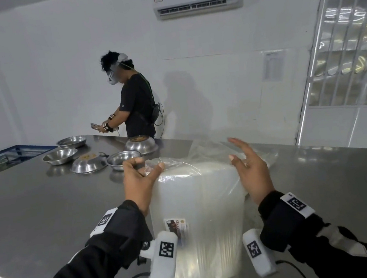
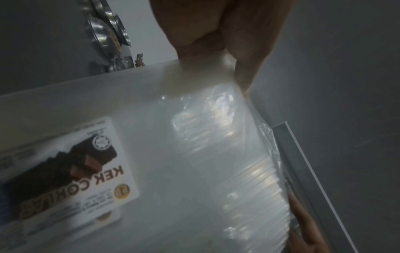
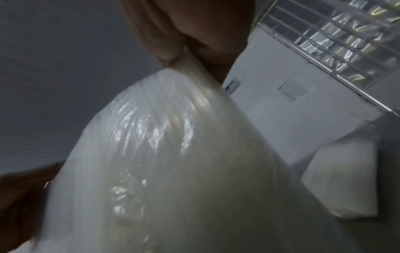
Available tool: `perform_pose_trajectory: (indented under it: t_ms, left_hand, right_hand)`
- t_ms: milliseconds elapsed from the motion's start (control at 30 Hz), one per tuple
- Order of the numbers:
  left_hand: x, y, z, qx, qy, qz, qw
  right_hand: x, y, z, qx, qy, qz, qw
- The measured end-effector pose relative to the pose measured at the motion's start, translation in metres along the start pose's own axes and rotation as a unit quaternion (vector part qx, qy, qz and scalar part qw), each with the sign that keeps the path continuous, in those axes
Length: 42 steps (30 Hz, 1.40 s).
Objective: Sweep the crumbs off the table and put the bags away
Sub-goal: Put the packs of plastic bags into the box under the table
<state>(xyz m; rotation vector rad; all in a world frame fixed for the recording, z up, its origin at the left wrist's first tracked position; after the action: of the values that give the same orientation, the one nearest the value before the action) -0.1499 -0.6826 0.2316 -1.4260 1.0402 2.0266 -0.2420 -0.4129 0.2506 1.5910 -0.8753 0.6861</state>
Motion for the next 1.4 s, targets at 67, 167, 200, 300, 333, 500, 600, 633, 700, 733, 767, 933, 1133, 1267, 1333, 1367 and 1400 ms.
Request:
perform_pose_trajectory:
  t_ms: [67, 167, 200, 300, 333, 500, 600, 633, 700, 733, 767, 933, 1133, 1267, 1333, 1367, 1400]
  left_hand:
    - [-0.01, -0.001, 0.006, 0.034, 0.024, 0.042, 0.998]
    - [-0.015, -0.006, 0.022, 0.111, 0.046, 0.039, 0.992]
    - [-0.013, -0.005, 0.024, 0.128, 0.054, 0.03, 0.99]
    - [-0.009, -0.002, 0.02, 0.154, 0.132, 0.026, 0.979]
    - [-0.007, -0.002, 0.019, 0.166, 0.167, 0.029, 0.972]
    - [-0.011, -0.005, 0.021, 0.211, 0.312, 0.058, 0.924]
    - [-0.01, 0.0, 0.02, 0.227, 0.319, 0.052, 0.919]
    - [-0.008, 0.001, 0.019, 0.23, 0.309, 0.042, 0.922]
    - [0.004, -0.002, 0.019, 0.231, 0.246, -0.001, 0.941]
    - [0.011, -0.005, 0.019, 0.23, 0.202, -0.025, 0.952]
    - [0.017, -0.009, 0.018, 0.222, 0.163, -0.043, 0.96]
    - [0.049, -0.02, 0.015, 0.165, 0.017, -0.082, 0.983]
    - [0.082, -0.033, 0.011, 0.149, -0.003, -0.106, 0.983]
    - [0.105, -0.04, 0.008, 0.155, 0.025, -0.106, 0.982]
    - [0.114, -0.044, 0.009, 0.166, 0.04, -0.098, 0.98]
    - [0.118, -0.046, 0.01, 0.172, 0.047, -0.095, 0.979]
    - [0.121, -0.048, 0.01, 0.175, 0.048, -0.094, 0.979]
  right_hand:
    - [0.004, 0.0, 0.008, 0.058, 0.015, -0.003, 0.998]
    - [0.0, 0.001, 0.014, 0.13, 0.02, 0.03, 0.991]
    - [-0.002, 0.0, 0.015, 0.146, 0.023, 0.039, 0.988]
    - [-0.005, -0.004, 0.016, 0.19, 0.001, 0.056, 0.98]
    - [-0.007, -0.005, 0.017, 0.205, -0.022, 0.059, 0.977]
    - [-0.009, -0.005, 0.018, 0.223, -0.114, 0.05, 0.967]
    - [-0.009, -0.004, 0.02, 0.224, -0.149, 0.05, 0.962]
    - [-0.009, -0.003, 0.018, 0.213, -0.152, 0.051, 0.964]
    - [-0.015, -0.005, 0.015, 0.187, -0.129, 0.06, 0.972]
    - [-0.021, -0.008, 0.016, 0.178, -0.101, 0.068, 0.977]
    - [-0.027, -0.014, 0.018, 0.17, -0.068, 0.08, 0.98]
    - [-0.062, -0.035, 0.025, 0.077, 0.041, 0.115, 0.99]
    - [-0.103, -0.06, 0.044, 0.119, 0.08, 0.17, 0.975]
    - [-0.125, -0.07, 0.045, 0.124, 0.053, 0.184, 0.974]
    - [-0.134, -0.074, 0.047, 0.127, 0.061, 0.196, 0.97]
    - [-0.139, -0.075, 0.048, 0.126, 0.061, 0.201, 0.969]
    - [-0.142, -0.077, 0.049, 0.124, 0.064, 0.204, 0.969]
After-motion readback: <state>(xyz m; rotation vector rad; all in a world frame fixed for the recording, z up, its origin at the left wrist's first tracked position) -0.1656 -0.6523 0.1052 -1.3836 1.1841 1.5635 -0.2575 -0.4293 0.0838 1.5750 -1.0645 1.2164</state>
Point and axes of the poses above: each hand's wrist, its own y-axis towards the middle knuckle, its own z-axis out of the palm, x = y × z, the point moved 10 cm from there along y, towards the middle knuckle, and after that the axes turned 1 degree about -x, right-handed, at the moved point
